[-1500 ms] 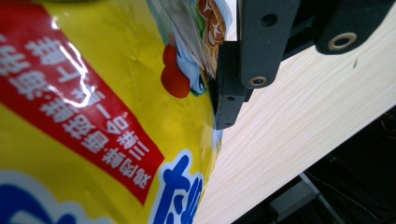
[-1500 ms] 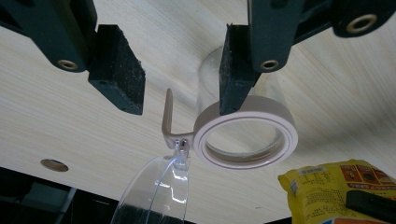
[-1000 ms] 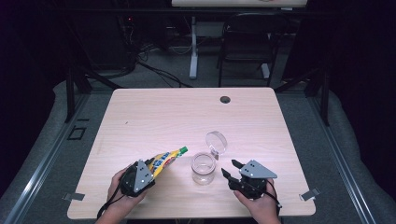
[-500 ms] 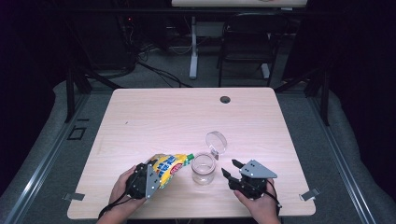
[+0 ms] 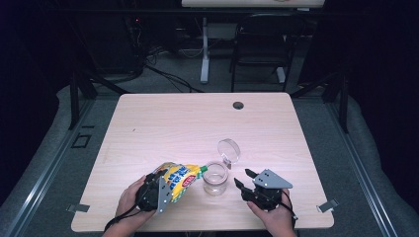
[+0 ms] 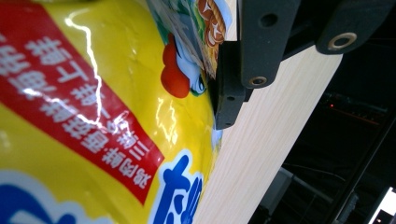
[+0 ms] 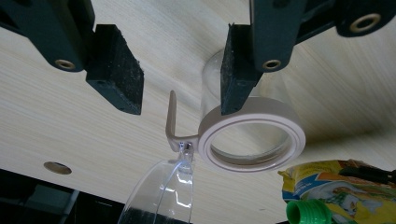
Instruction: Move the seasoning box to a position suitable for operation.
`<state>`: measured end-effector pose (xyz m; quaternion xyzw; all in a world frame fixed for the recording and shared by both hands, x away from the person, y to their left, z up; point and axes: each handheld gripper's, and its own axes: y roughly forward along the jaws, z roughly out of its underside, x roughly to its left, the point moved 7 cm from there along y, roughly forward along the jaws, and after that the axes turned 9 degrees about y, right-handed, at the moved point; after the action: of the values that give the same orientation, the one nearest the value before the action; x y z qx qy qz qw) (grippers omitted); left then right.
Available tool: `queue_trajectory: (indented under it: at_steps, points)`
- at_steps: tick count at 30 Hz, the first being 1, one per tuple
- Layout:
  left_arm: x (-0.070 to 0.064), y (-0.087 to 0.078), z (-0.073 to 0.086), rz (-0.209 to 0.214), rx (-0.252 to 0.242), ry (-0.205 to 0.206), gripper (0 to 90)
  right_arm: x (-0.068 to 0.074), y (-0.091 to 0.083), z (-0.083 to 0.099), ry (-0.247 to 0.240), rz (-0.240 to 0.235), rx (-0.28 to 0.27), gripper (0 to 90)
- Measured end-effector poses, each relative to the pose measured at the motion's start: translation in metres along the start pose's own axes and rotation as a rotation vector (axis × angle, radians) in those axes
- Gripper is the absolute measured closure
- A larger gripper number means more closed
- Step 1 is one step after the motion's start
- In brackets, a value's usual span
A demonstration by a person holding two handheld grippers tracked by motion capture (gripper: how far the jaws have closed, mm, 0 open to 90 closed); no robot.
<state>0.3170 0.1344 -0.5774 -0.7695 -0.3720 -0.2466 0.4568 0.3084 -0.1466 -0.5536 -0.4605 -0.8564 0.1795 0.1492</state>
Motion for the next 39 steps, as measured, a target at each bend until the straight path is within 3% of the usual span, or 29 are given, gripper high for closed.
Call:
queue_trajectory:
  at_steps: [28, 39]
  points:
    - [-0.0053, 0.0005, -0.0056, -0.019, 0.003, 0.078, 60.3, 0.0017, 0.0008, 0.0004, -0.002, -0.002, -0.001, 49.7]
    - [-0.0063, 0.0016, -0.0057, -0.027, 0.003, 0.090, 60.3, 0.0017, 0.0016, 0.0008, -0.003, -0.003, 0.002, 49.7]
